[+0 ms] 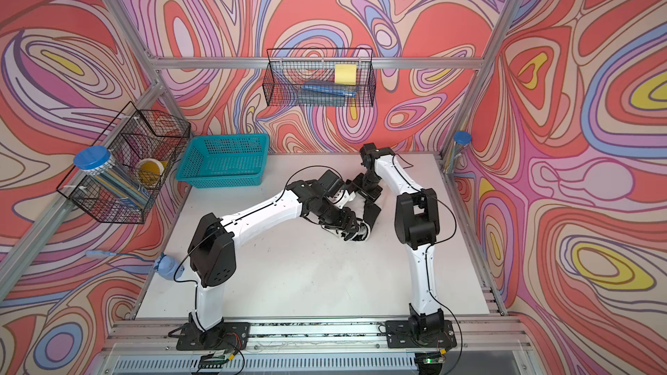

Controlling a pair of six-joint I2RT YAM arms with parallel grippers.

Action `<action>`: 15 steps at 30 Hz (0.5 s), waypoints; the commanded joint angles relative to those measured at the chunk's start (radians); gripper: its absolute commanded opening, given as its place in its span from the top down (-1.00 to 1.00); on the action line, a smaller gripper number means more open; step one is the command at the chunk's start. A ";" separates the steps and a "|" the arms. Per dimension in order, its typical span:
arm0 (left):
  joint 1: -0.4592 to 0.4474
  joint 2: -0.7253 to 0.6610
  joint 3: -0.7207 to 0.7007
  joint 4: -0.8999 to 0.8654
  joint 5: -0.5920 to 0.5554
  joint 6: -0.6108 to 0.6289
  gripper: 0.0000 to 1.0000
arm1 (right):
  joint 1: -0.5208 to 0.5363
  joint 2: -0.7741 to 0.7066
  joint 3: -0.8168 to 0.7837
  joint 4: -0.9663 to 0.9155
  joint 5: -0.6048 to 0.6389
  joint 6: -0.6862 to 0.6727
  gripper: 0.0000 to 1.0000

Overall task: Roll up the pillowcase
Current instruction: Roll the pillowcase at the center of the board.

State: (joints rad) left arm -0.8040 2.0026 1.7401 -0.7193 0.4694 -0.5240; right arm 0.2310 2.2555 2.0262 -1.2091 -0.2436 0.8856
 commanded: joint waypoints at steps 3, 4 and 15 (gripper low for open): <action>0.006 -0.003 0.071 0.007 -0.060 -0.009 -0.16 | 0.024 0.011 -0.034 0.041 -0.026 0.030 -0.38; 0.006 -0.022 0.080 -0.005 -0.062 -0.004 -0.14 | 0.026 0.008 -0.041 0.045 -0.027 0.033 -0.38; -0.003 0.109 0.242 -0.065 -0.168 0.030 -0.08 | 0.077 0.031 -0.030 0.062 -0.037 0.053 -0.38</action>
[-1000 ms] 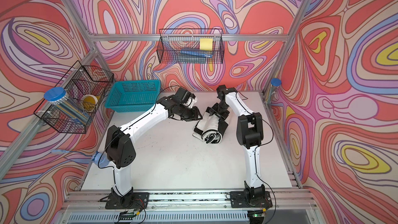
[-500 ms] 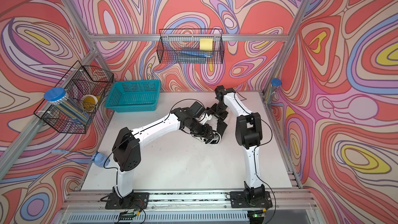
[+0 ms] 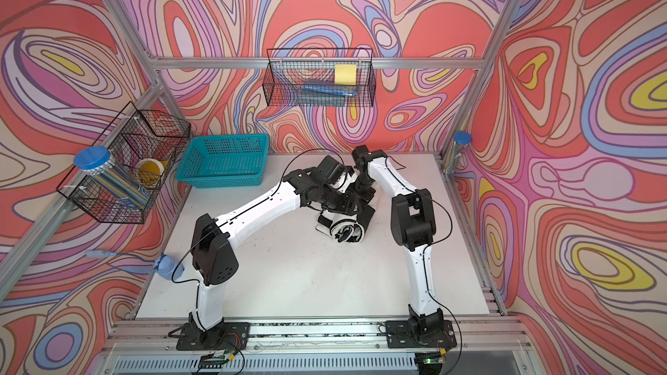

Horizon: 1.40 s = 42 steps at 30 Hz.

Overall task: Roll up the pillowcase
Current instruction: Roll the pillowcase at the center of the board.

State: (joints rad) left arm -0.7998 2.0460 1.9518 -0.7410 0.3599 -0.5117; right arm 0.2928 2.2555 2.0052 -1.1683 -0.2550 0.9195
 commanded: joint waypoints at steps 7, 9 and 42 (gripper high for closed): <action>-0.014 0.090 -0.027 -0.031 -0.147 0.024 -0.03 | 0.023 0.023 -0.025 0.048 -0.040 0.036 -0.38; -0.015 0.099 -0.028 -0.034 -0.158 0.025 -0.01 | 0.023 0.020 -0.033 0.056 -0.049 0.040 -0.38; 0.255 -0.030 -0.407 0.078 -0.296 -0.010 0.32 | 0.015 -0.079 0.084 0.236 -0.146 0.053 -0.39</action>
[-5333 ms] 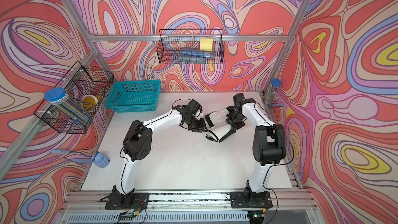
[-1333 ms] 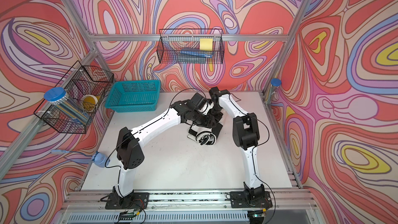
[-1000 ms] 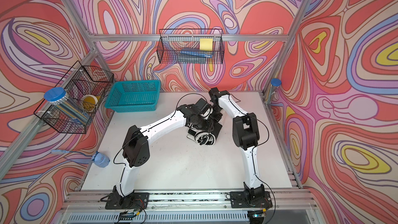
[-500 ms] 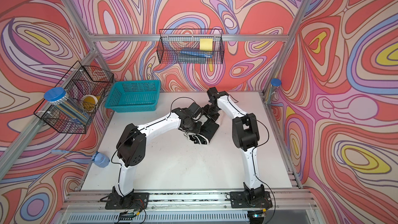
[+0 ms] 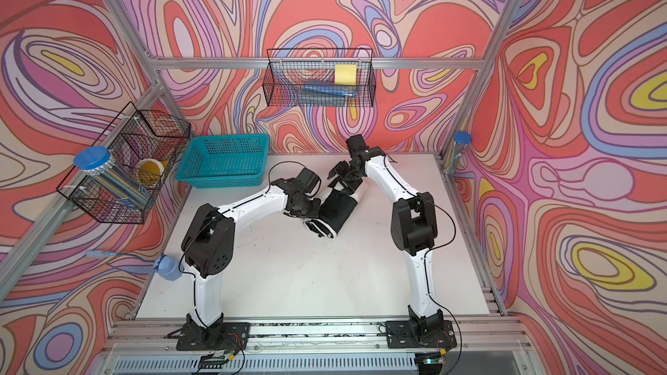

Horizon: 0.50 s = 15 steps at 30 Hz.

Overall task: Roll up the pillowcase
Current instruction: Roll the pillowcase at the center of the board.

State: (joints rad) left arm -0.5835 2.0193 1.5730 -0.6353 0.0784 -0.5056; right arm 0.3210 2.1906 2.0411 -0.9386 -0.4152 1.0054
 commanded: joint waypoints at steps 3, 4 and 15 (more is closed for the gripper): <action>0.052 0.008 -0.016 -0.027 0.009 -0.020 0.32 | -0.016 0.015 0.065 0.031 0.013 -0.061 -0.28; 0.053 0.014 -0.011 -0.026 0.021 -0.022 0.32 | -0.015 0.030 0.076 0.046 0.012 -0.073 -0.23; 0.051 0.034 -0.020 -0.014 0.058 -0.037 0.34 | -0.007 0.213 0.042 0.163 0.063 -0.082 0.21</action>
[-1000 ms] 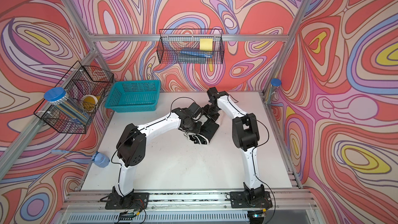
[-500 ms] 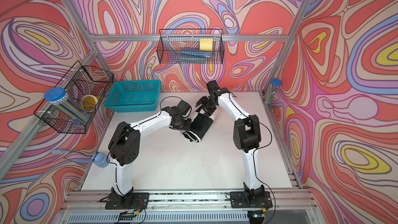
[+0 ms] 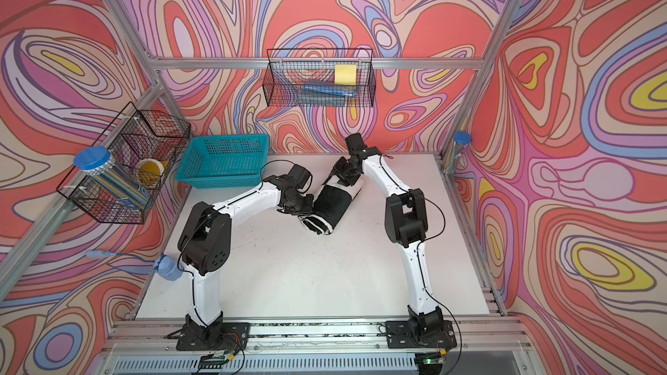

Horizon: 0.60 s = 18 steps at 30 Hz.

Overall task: Roll up the pillowcase
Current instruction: Roll the pillowcase at the center of the board.

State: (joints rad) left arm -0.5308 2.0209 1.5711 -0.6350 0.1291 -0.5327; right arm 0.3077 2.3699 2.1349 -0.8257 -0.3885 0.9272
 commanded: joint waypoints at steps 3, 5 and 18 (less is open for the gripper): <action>-0.002 0.050 -0.006 -0.021 0.008 -0.008 0.35 | 0.005 0.094 -0.059 0.073 0.032 0.002 0.30; -0.001 0.053 -0.012 -0.023 0.005 -0.008 0.38 | 0.013 0.136 -0.055 0.073 0.044 -0.008 0.33; -0.020 0.027 -0.100 -0.001 0.066 -0.030 0.52 | -0.008 -0.075 -0.019 0.002 0.101 -0.050 -0.22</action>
State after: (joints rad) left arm -0.5316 2.0342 1.5124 -0.5610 0.1646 -0.5457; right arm 0.3115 2.3482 2.0529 -0.7040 -0.3733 0.9089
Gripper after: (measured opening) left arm 0.255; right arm 0.601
